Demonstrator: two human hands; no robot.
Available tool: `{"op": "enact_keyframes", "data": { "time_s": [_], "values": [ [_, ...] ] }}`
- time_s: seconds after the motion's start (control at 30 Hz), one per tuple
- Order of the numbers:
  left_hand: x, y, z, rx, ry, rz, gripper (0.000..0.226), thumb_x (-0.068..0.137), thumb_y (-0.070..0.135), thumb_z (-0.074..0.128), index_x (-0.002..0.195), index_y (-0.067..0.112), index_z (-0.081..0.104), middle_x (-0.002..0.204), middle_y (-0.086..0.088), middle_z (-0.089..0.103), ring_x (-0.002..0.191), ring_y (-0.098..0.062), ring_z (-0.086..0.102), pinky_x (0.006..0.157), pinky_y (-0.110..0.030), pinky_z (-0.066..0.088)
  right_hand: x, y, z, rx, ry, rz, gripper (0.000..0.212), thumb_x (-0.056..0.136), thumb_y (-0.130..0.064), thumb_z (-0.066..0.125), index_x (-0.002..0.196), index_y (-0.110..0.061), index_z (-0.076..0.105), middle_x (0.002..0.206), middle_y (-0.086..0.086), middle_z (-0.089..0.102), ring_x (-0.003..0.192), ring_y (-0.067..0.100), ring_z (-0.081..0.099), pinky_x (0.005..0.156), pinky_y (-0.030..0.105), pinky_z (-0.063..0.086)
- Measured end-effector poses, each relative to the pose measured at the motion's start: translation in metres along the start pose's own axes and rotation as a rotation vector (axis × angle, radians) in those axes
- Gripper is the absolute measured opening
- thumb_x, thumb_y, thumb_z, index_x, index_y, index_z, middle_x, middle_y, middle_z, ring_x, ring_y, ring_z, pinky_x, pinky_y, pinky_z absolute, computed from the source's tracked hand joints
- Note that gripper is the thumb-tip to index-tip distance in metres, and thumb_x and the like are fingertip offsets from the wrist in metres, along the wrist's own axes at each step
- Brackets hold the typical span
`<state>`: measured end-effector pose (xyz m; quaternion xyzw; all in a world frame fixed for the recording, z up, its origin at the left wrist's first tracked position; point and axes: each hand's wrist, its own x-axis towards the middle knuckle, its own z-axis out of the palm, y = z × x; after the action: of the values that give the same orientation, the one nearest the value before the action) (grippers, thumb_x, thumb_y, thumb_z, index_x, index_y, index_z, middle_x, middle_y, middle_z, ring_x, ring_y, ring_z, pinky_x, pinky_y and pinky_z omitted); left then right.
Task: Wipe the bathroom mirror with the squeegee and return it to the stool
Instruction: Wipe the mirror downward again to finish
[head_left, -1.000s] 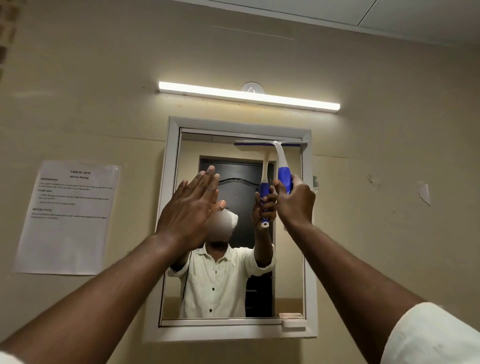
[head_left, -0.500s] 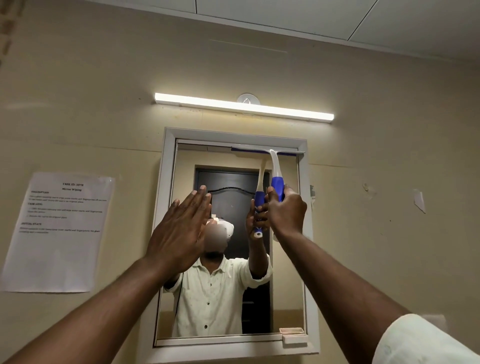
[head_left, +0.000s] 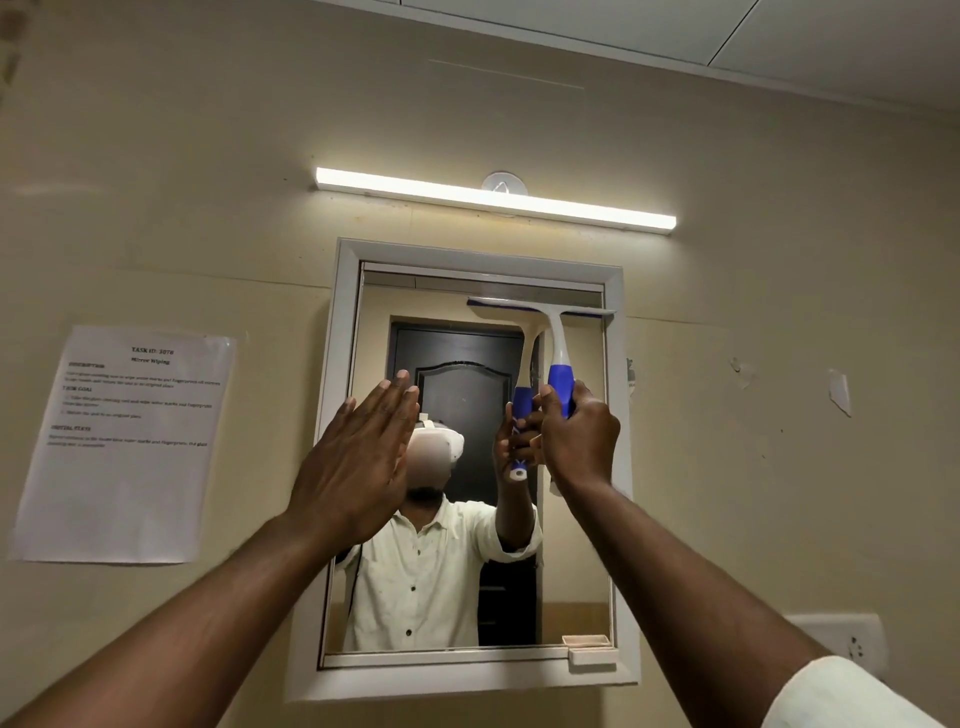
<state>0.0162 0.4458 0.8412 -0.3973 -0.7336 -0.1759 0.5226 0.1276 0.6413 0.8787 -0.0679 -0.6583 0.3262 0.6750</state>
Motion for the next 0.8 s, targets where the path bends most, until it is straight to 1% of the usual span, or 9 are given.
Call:
{"op": "enact_keyframes", "data": {
  "time_s": [0.07, 0.13, 0.2, 0.33, 0.43, 0.53, 0.67, 0.8],
  "values": [
    [-0.002, 0.002, 0.000, -0.010, -0.005, 0.000, 0.062, 0.098, 0.036, 0.030, 0.149, 0.030, -0.004, 0.155, 0.015, -0.016, 0.140, 0.002, -0.017, 0.110, -0.022, -0.013, -0.004, 0.001, 0.000, 0.001, 0.001, 0.007, 0.038, 0.093, -0.030, 0.055, 0.121, -0.003, 0.055, 0.092, 0.014, 0.063, 0.076, 0.019, 0.061, 0.063, 0.012, 0.042],
    [-0.004, 0.005, 0.001, -0.014, -0.010, -0.004, 0.062, 0.097, 0.035, 0.032, 0.149, 0.029, -0.001, 0.155, 0.014, -0.015, 0.141, 0.001, -0.014, 0.112, -0.025, -0.009, -0.009, 0.004, -0.001, -0.002, -0.001, 0.016, 0.036, 0.093, -0.029, 0.055, 0.119, -0.004, 0.056, 0.089, 0.010, 0.061, 0.075, 0.018, 0.061, 0.064, 0.014, 0.043],
    [-0.007, 0.008, 0.000, -0.015, -0.020, -0.008, 0.062, 0.096, 0.035, 0.033, 0.149, 0.028, 0.000, 0.155, 0.014, -0.014, 0.141, 0.000, -0.012, 0.113, -0.026, -0.006, -0.015, 0.009, -0.003, -0.011, -0.006, 0.023, 0.033, 0.093, -0.029, 0.055, 0.115, -0.005, 0.057, 0.085, 0.009, 0.061, 0.072, 0.017, 0.060, 0.061, 0.013, 0.042],
    [-0.016, 0.014, -0.001, -0.039, -0.062, -0.006, 0.063, 0.097, 0.034, 0.034, 0.149, 0.027, 0.000, 0.156, 0.012, -0.013, 0.142, -0.003, -0.011, 0.112, -0.027, -0.007, -0.028, 0.019, -0.006, -0.033, -0.004, 0.022, 0.030, 0.092, -0.030, 0.056, 0.108, -0.005, 0.059, 0.082, 0.008, 0.059, 0.069, 0.015, 0.057, 0.059, 0.012, 0.040],
    [-0.024, 0.022, -0.004, -0.054, -0.082, -0.006, 0.060, 0.098, 0.041, 0.026, 0.149, 0.027, 0.000, 0.156, 0.011, -0.011, 0.144, -0.005, -0.008, 0.112, -0.027, -0.006, -0.038, 0.025, -0.009, -0.041, -0.013, 0.044, 0.030, 0.091, -0.030, 0.057, 0.107, -0.005, 0.059, 0.083, 0.009, 0.060, 0.069, 0.015, 0.057, 0.058, 0.012, 0.039],
    [-0.031, 0.028, -0.008, -0.084, -0.102, -0.024, 0.063, 0.094, 0.051, 0.013, 0.150, 0.025, 0.003, 0.157, 0.009, -0.007, 0.144, -0.007, -0.005, 0.114, -0.030, -0.003, -0.049, 0.027, -0.013, -0.041, -0.018, 0.062, 0.027, 0.092, -0.030, 0.057, 0.106, -0.007, 0.059, 0.080, 0.005, 0.059, 0.063, 0.007, 0.054, 0.056, 0.011, 0.036],
    [-0.044, 0.029, -0.010, -0.085, -0.137, -0.048, 0.059, 0.097, 0.046, 0.019, 0.150, 0.025, 0.004, 0.159, 0.007, -0.004, 0.145, -0.007, -0.004, 0.115, -0.031, -0.003, -0.066, 0.031, -0.016, -0.049, -0.017, 0.079, 0.025, 0.092, -0.030, 0.057, 0.106, -0.009, 0.059, 0.077, -0.002, 0.055, 0.061, 0.002, 0.053, 0.055, 0.009, 0.034],
    [-0.057, 0.032, -0.011, -0.094, -0.164, -0.066, 0.060, 0.096, 0.047, 0.017, 0.150, 0.024, 0.004, 0.159, 0.006, -0.003, 0.145, -0.008, -0.003, 0.116, -0.034, -0.001, -0.083, 0.036, -0.020, -0.063, -0.020, 0.100, 0.025, 0.092, -0.031, 0.056, 0.105, -0.010, 0.059, 0.069, -0.010, 0.050, 0.059, 0.002, 0.051, 0.054, 0.007, 0.033]
  ]
}}
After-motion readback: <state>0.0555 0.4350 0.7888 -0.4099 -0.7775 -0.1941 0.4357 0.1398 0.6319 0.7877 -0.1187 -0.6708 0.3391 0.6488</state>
